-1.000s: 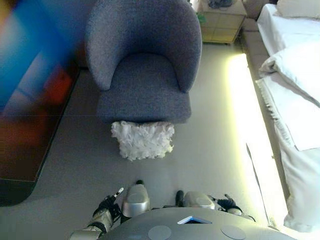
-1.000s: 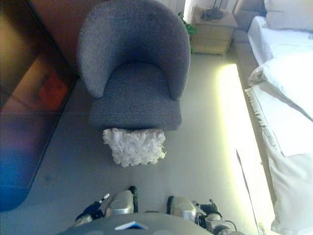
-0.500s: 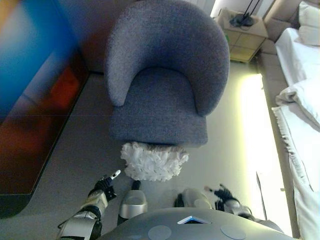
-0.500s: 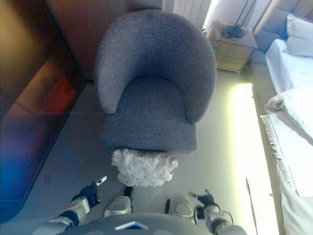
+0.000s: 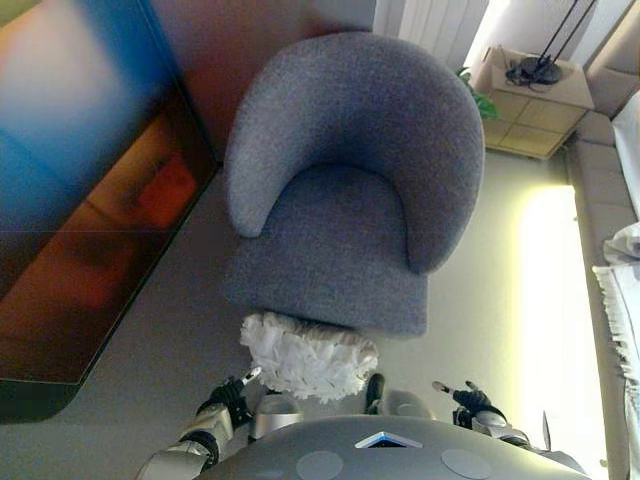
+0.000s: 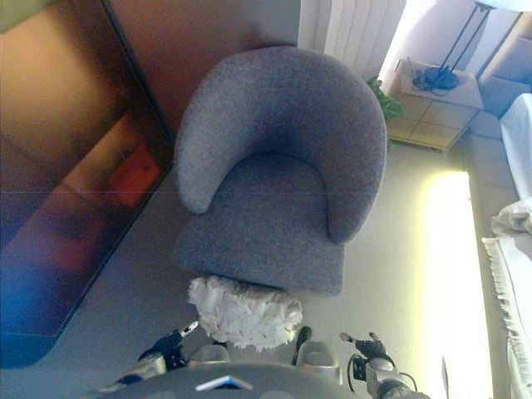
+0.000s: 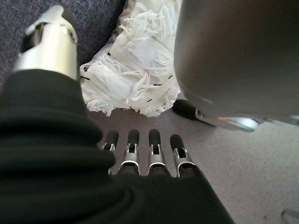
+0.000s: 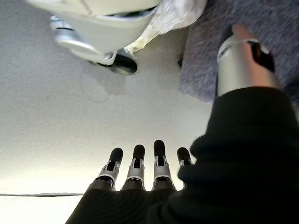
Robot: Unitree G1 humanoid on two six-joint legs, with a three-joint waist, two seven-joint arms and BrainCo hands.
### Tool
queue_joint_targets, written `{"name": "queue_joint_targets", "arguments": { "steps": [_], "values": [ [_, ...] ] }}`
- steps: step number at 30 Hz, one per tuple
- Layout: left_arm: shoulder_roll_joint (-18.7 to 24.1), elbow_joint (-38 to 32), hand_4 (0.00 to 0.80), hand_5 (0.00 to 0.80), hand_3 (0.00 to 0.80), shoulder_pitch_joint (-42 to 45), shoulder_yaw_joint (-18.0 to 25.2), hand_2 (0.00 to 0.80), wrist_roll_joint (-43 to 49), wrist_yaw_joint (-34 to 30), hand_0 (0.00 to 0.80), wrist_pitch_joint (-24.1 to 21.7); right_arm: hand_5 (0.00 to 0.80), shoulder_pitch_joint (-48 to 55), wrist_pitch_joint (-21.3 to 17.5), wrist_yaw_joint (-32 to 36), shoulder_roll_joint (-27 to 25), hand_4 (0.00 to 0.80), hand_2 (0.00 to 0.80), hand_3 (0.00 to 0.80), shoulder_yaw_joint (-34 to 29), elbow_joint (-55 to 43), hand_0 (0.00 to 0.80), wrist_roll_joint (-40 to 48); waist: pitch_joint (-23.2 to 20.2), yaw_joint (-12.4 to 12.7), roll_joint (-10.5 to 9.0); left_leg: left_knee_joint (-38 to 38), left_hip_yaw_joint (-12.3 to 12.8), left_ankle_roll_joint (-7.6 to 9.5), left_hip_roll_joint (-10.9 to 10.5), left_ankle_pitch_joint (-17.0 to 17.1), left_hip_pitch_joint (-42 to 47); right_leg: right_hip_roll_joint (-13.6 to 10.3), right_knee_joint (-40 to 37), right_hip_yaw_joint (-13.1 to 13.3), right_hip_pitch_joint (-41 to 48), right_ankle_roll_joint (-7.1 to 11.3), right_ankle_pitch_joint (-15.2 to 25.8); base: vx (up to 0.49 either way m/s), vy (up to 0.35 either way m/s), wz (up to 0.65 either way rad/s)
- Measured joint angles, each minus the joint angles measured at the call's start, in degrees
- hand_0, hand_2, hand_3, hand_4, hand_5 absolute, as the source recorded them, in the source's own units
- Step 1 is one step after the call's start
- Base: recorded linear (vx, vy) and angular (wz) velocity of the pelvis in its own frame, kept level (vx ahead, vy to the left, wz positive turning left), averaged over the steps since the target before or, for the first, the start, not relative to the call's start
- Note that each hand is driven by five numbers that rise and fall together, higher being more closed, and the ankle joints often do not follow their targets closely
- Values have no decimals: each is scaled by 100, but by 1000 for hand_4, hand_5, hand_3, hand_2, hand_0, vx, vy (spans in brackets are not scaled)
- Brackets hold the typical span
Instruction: Pick up the cushion and take it to the sofa
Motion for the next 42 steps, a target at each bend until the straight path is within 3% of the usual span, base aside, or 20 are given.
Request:
{"name": "queue_joint_targets", "arguments": {
  "steps": [7, 10, 14, 16, 18, 19, 20, 21, 22, 23, 25, 28, 31, 34, 38, 42],
  "values": [
    [49, -1, 0, 0, 0, 58, 83, 0, 0, 288, 0, -14, 0, -5, 243, 86, -13, 0, 0, 0, 2, -51, 0, -64, 3, 10, 73, 103, 51, 47, -140, -12, -35, -186, -74, -41, 52, 73, 49, 2, -73, 6],
    [64, -11, 0, 0, 0, -22, 48, 0, -8, 336, 0, -74, 0, -129, 335, 49, -69, 0, 0, 0, 4, -15, 0, -48, 80, 5, 136, 837, -51, 236, -288, -34, -571, -372, 46, -52, -147, 80, 27, -22, 135, 23],
    [-49, -126, 0, 0, 0, -107, 3, 0, -2, 359, 0, -79, 0, -161, 313, -165, -315, 0, 0, 0, 35, -53, 0, 64, 191, -38, 264, 780, 77, 458, -366, 87, -602, -636, 20, -153, -163, 52, 152, 92, 343, 12],
    [-43, -152, 0, 0, 0, -126, -121, 0, 14, 381, 0, -77, 0, -233, 256, -246, -343, 0, 0, 0, 199, -73, 0, 64, 192, -26, 136, 1260, 168, 169, -226, -109, -745, -906, 38, -238, -393, 52, 164, 44, 422, -26],
    [-64, -168, 0, 0, 0, -180, -192, 0, 159, 403, 0, -70, 0, -389, 134, -339, -407, 0, 0, 0, 433, -285, 0, 60, 208, -187, 111, 1318, 152, 101, 47, -159, -872, -1029, 0, -168, -742, 141, 115, -85, 525, -35],
    [-120, -196, 0, 0, 0, -265, -292, 0, 212, 420, 0, -75, 0, -504, 43, -428, -526, 0, 0, 0, 503, -333, 0, 55, 222, -281, 293, 1090, 106, 323, 251, -95, -977, -965, 58, -36, -996, 365, 30, -115, 531, -17],
    [-198, -284, 0, 0, 0, -330, -443, 0, 214, 453, 0, -108, 0, -585, 7, -476, -693, 0, 0, 0, 516, -412, 0, 52, 196, -290, 662, 732, 55, 219, 614, -456, -1097, -714, 781, 56, -1487, 305, 27, -71, 513, -13],
    [-27, -422, 0, 0, 0, -490, -544, 0, 212, 472, 0, -152, 0, -681, -10, -546, -560, 0, 0, 0, 511, -396, 0, 49, 344, -260, 513, 746, 276, -440, 554, -212, -1238, -779, 1794, 290, -1953, 346, -302, -65, 471, -15],
    [125, -508, 0, 0, 0, -658, -611, 0, 213, 510, 0, -185, 0, -777, -16, -592, -429, 0, 0, 0, 534, -413, 0, 19, 461, -305, 270, 566, 355, -328, 337, -121, -1287, -881, 2000, 498, -2228, 303, -578, -66, 381, 4],
    [168, -519, 0, 0, 0, -753, -615, 0, 208, 522, 0, -174, 0, -844, -52, -665, -396, 0, 0, 0, 539, -438, 0, -47, 529, -344, 241, 454, 414, -235, 255, 70, -1372, -971, 1877, 554, -2318, 354, -459, -87, 245, 7],
    [317, -662, 0, 0, 0, -1103, -854, 0, 219, 610, 0, -131, 0, -1079, -111, -882, -445, 0, 0, 0, 543, -565, 0, -156, 838, -319, 229, 667, 463, -359, 103, 163, -1732, -1125, 1859, 682, -2663, 438, -287, -46, 141, 2],
    [618, -946, 0, 0, 0, -1537, -1049, 0, 491, 815, 0, -60, 0, -1428, -115, -1055, -497, 0, 0, 0, 546, -1067, 0, -173, 1376, -313, 249, 1109, 466, -359, 54, 38, -2097, -1255, 1680, 626, -2861, 424, -7, 9, 123, -19],
    [831, -1037, 0, 0, 0, -1907, -1152, 0, 558, 930, 0, 50, 0, -1896, -185, -1170, -647, 0, 0, 0, 626, -1356, 0, -315, 1811, -309, 333, 1475, 598, -362, 154, -174, -2251, -1362, 1437, 407, -2958, 384, 232, -47, 57, -55],
    [921, -1071, 0, 0, 0, -2373, -1151, 0, 538, 1042, 0, -19, 0, -2133, -221, -1225, -888, 0, 0, 0, 757, -1396, 0, -342, 2029, -293, 457, 1805, 540, -551, 388, -319, -2572, -1611, 1921, 329, -3399, 434, 228, -45, -36, -21],
    [891, -1066, 0, 0, 0, -2746, -1141, 0, 424, 1068, 0, -226, 0, -2450, -405, -1325, -1036, 0, 0, 0, 833, -1408, 0, -341, 2330, -358, 473, 2267, 195, -490, 524, -393, -2935, -1437, 2221, 432, -3733, 351, 203, -42, -70, -21],
    [921, -1218, 0, 0, 0, -3108, -1335, 0, 453, 1075, 0, -554, 0, -2635, -524, -1402, -1303, 0, 0, 0, 1007, -1582, 0, -347, 2361, -358, 422, 2324, 117, -688, 563, -552, -3297, -1387, 2305, 484, -4129, 330, 277, -83, -31, -2]
  ]
}}
